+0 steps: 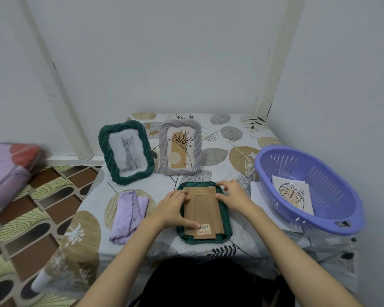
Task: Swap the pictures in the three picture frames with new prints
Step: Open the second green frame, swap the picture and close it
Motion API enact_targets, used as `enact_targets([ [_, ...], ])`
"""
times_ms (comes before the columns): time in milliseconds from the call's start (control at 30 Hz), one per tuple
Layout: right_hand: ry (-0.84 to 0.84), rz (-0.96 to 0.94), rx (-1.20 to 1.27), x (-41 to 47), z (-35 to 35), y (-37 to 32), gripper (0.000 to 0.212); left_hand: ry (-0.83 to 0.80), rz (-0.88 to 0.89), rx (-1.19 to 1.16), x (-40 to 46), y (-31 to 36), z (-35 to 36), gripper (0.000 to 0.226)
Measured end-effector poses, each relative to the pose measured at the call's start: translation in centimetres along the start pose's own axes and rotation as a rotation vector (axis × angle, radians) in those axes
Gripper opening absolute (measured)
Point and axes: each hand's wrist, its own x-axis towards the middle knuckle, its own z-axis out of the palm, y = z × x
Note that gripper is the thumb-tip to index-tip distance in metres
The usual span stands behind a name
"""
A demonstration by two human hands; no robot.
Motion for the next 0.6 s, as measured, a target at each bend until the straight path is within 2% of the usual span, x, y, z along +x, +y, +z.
enact_targets([
  [100,-0.032,0.010,-0.078,1.1,0.7,0.4,0.051,0.011,0.003,-0.028,-0.2,-0.1,0.2,0.088],
  [433,-0.046,-0.092,-0.200,1.9,0.5,0.9,0.046,0.022,0.016,-0.063,-0.2,-0.1,0.4,0.088],
  [600,0.015,-0.153,-0.188,1.7,1.1,1.7,0.042,0.015,0.013,-0.085,-0.3,-0.3,0.4,0.087],
])
